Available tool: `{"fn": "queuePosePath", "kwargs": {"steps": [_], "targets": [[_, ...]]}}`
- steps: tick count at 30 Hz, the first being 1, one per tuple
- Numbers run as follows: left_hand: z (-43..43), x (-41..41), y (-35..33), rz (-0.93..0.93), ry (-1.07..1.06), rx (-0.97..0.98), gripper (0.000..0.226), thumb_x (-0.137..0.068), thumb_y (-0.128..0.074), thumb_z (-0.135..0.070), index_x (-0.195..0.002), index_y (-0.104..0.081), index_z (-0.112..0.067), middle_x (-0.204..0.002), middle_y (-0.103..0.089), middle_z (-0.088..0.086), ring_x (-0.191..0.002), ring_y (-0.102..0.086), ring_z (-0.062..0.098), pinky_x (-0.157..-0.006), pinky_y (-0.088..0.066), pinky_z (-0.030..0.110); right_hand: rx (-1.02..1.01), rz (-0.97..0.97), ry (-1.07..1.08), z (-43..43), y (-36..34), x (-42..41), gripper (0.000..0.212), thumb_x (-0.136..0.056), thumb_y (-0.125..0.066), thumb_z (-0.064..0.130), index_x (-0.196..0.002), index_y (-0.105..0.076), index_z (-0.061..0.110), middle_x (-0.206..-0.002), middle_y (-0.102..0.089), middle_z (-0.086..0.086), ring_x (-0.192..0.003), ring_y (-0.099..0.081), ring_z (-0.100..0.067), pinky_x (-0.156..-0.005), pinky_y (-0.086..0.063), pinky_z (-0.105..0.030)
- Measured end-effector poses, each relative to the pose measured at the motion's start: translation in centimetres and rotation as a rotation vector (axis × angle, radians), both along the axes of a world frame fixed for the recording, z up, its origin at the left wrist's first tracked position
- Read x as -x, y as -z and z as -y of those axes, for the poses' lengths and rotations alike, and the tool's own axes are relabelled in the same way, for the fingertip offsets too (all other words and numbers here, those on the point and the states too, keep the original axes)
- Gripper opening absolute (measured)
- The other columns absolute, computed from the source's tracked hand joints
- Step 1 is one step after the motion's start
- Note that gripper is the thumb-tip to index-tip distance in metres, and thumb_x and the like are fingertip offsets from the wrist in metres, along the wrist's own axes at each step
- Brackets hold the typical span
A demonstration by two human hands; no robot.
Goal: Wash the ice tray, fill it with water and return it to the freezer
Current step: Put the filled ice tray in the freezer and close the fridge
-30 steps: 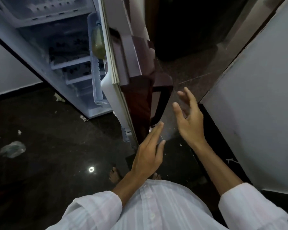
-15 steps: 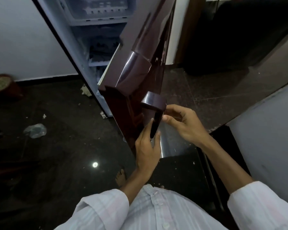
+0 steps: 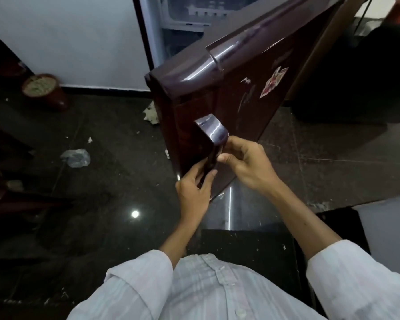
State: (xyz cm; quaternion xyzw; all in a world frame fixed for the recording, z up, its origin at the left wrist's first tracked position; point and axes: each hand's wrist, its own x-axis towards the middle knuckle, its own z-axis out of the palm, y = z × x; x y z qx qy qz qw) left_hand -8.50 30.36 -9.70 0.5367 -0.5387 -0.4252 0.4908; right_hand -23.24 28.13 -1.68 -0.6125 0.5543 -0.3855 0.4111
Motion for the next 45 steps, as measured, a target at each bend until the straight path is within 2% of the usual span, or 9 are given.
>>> {"fn": "queuePosePath", "kwargs": {"steps": [8,12,16,21,25,32,36,40,45], "targets": [[8.3,-5.9,0.5,0.146,0.012,0.107,0.030,-0.093,-0.068,-0.014,-0.122,-0.069,-0.005,-0.105,-0.076,0.004,-0.095,-0.073,0.009,-0.086,-0.059,0.031,0.058,-0.036,0.083,6.9,0.5,-6.2,0.023,-0.090,-0.069,0.006,-0.112,-0.070,0.013,-0.100,-0.074,0.009,-0.099,-0.069,0.000,-0.088,-0.049,-0.013],[12.6,-8.4,0.4,0.153,0.054,0.098,0.030,-0.094,-0.066,-0.011,-0.123,-0.068,-0.004,-0.106,-0.075,0.004,-0.097,-0.070,0.003,-0.088,-0.055,0.018,0.087,-0.058,0.159,10.4,0.7,-9.0,0.026,-0.089,-0.069,0.009,-0.116,-0.070,0.010,-0.100,-0.074,0.010,-0.098,-0.068,0.003,-0.087,-0.050,-0.011],[16.7,-10.3,0.6,0.179,0.068,0.119,0.030,-0.095,-0.066,-0.014,-0.124,-0.068,-0.008,-0.106,-0.076,0.002,-0.098,-0.071,0.006,-0.089,-0.056,0.022,0.122,-0.085,0.201,14.0,0.9,-11.1,0.027,-0.089,-0.070,0.012,-0.117,-0.070,0.010,-0.102,-0.074,0.009,-0.099,-0.068,0.003,-0.088,-0.052,-0.013],[21.3,-11.5,0.6,0.188,0.062,0.126,0.030,-0.096,-0.064,-0.013,-0.125,-0.067,-0.007,-0.107,-0.075,0.002,-0.097,-0.069,0.002,-0.086,-0.052,0.013,0.139,-0.123,0.200,18.8,0.9,-12.4,0.030,-0.088,-0.072,0.015,-0.118,-0.070,0.008,-0.104,-0.074,0.005,-0.100,-0.068,0.000,-0.089,-0.053,-0.015],[25.0,-12.0,0.8,0.193,0.049,0.129,0.030,-0.097,-0.062,-0.013,-0.126,-0.066,-0.006,-0.106,-0.073,-0.004,-0.098,-0.068,0.001,-0.088,-0.054,0.017,0.142,-0.119,0.186,22.8,1.2,-12.7,0.032,-0.087,-0.074,0.017,-0.118,-0.070,0.008,-0.104,-0.074,0.005,-0.098,-0.068,0.001,-0.086,-0.053,-0.014],[30.8,-11.9,0.7,0.224,0.017,0.106,0.030,-0.099,-0.059,-0.015,-0.128,-0.065,-0.007,-0.112,-0.073,0.001,-0.105,-0.069,0.011,-0.094,-0.056,0.029,0.107,-0.076,0.152,29.0,1.0,-12.8,0.031,-0.086,-0.076,0.017,-0.115,-0.070,0.009,-0.095,-0.070,0.014,-0.085,-0.063,0.017,-0.083,-0.050,-0.008],[33.5,-11.6,0.5,0.241,-0.008,0.091,0.030,-0.099,-0.058,-0.011,-0.128,-0.065,-0.006,-0.109,-0.073,0.002,-0.102,-0.069,0.011,-0.090,-0.054,0.020,0.089,-0.077,0.129,31.9,0.9,-12.7,0.029,-0.085,-0.076,0.015,-0.113,-0.070,0.010,-0.086,-0.064,0.025,-0.081,-0.061,0.020,-0.083,-0.050,-0.007],[35.5,-11.6,0.9,0.257,-0.005,0.112,0.029,-0.099,-0.058,-0.010,-0.127,-0.065,-0.004,-0.109,-0.074,0.006,-0.098,-0.069,0.010,-0.086,-0.053,0.014,0.100,-0.079,0.117,33.9,1.1,-12.5,0.028,-0.084,-0.077,0.017,-0.112,-0.072,0.011,-0.092,-0.069,0.017,-0.089,-0.067,0.007,-0.087,-0.054,-0.016],[36.2,-12.2,1.4,0.285,0.041,0.151,0.028,-0.099,-0.059,-0.011,-0.125,-0.065,-0.004,-0.106,-0.071,-0.002,-0.097,-0.069,0.010,-0.082,-0.050,0.008,0.122,-0.089,0.122,34.2,1.9,-12.5,0.029,-0.085,-0.076,0.018,-0.112,-0.072,0.011,-0.091,-0.068,0.019,-0.087,-0.065,0.012,-0.082,-0.051,-0.009]]}}
